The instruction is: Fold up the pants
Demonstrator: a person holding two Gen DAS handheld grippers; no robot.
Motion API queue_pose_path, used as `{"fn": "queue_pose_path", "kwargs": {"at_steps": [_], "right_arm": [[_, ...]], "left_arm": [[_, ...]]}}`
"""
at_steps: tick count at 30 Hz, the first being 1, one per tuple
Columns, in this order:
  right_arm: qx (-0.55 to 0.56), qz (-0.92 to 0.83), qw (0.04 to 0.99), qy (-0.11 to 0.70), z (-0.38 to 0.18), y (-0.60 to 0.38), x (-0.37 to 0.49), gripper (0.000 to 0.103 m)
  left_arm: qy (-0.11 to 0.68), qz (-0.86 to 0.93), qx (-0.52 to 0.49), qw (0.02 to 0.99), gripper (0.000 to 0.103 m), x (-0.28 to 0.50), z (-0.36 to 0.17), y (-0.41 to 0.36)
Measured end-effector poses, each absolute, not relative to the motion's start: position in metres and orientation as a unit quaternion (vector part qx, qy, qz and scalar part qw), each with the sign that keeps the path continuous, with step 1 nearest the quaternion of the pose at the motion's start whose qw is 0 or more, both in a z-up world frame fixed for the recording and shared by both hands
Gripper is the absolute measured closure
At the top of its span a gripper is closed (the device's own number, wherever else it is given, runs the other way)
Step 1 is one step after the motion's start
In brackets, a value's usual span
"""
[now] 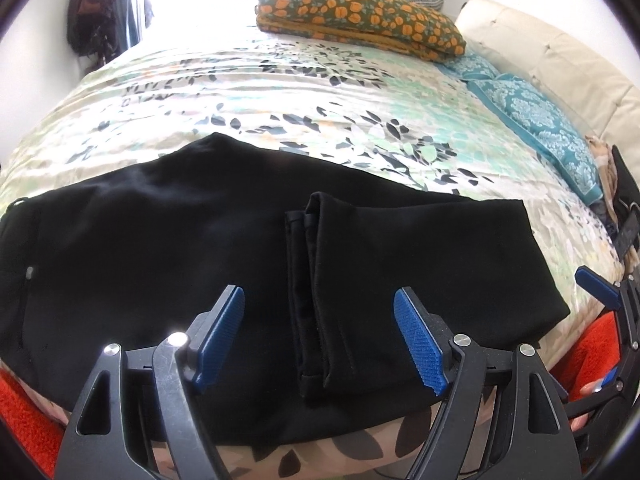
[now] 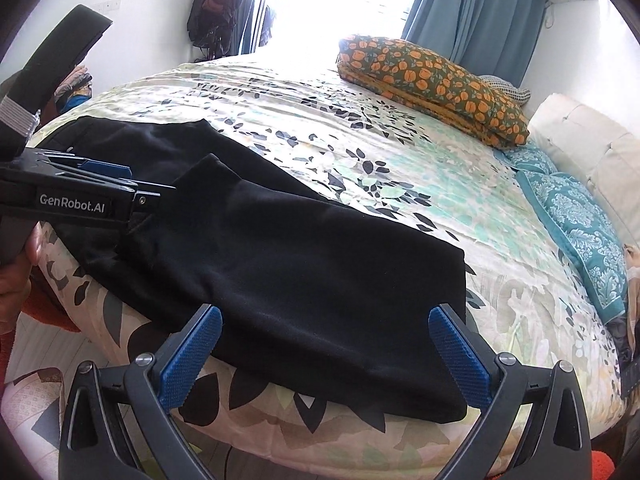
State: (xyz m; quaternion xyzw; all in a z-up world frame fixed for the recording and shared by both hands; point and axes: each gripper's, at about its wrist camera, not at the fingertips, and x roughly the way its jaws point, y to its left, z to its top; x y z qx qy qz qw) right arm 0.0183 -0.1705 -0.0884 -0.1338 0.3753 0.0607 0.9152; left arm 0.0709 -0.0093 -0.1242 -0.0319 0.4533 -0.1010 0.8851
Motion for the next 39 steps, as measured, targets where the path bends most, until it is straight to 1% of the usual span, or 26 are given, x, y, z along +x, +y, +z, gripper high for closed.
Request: {"fn": "queue_pose_path", "kwargs": {"at_steps": [7,11,14,16,19,21,23,26,29,32,34,37,38,39], "right_arm": [[-0.127,0.049,0.91,0.392,-0.094,-0.173,0.021,0.0],[-0.141,0.049,0.909,0.388,-0.094,-0.169,0.018,0.0],[-0.148,0.051,0.908,0.388,-0.094,-0.166,0.019,0.0],[-0.146,0.05,0.91,0.385,-0.092,-0.167,0.018,0.0],[-0.136,0.051,0.913,0.381,-0.089,-0.171,0.015,0.0],[-0.13,0.048,0.912,0.386,-0.09,-0.175,0.017,0.0],[-0.122,0.043,0.911,0.391,-0.091,-0.179,0.02,0.0],[-0.107,0.039,0.913,0.393,-0.09,-0.182,0.023,0.0],[-0.094,0.038,0.914,0.393,-0.089,-0.183,0.025,0.0],[-0.097,0.041,0.912,0.396,-0.09,-0.181,0.025,0.0],[-0.104,0.041,0.911,0.398,-0.091,-0.178,0.026,0.0],[-0.11,0.044,0.91,0.398,-0.092,-0.175,0.026,0.0],[-0.111,0.045,0.91,0.398,-0.092,-0.175,0.027,0.0],[-0.111,0.045,0.909,0.399,-0.093,-0.174,0.027,0.0]], "left_arm": [[0.458,-0.11,-0.034,0.882,0.023,0.07,-0.125,-0.008],[0.46,-0.106,-0.054,0.88,0.023,0.072,-0.123,0.001],[0.461,-0.097,-0.09,0.877,0.023,0.08,-0.109,0.022],[0.45,-0.087,-0.143,0.877,0.023,0.086,-0.092,0.055],[0.419,-0.067,-0.233,0.875,0.023,0.093,-0.065,0.125],[0.406,-0.038,-0.265,0.874,0.023,0.1,-0.053,0.179],[0.414,0.0,-0.276,0.868,0.023,0.108,-0.05,0.229],[0.473,0.031,-0.277,0.836,0.022,0.124,-0.067,0.29],[0.513,0.056,-0.261,0.816,0.022,0.128,-0.093,0.323],[0.571,0.043,-0.255,0.779,0.022,0.136,-0.132,0.334],[0.596,0.051,-0.26,0.758,0.022,0.139,-0.156,0.339],[0.61,0.0,-0.288,0.738,0.019,0.145,-0.174,0.33],[0.617,-0.006,-0.278,0.736,0.016,0.147,-0.176,0.325],[0.621,-0.005,-0.264,0.738,0.016,0.148,-0.176,0.319]]}}
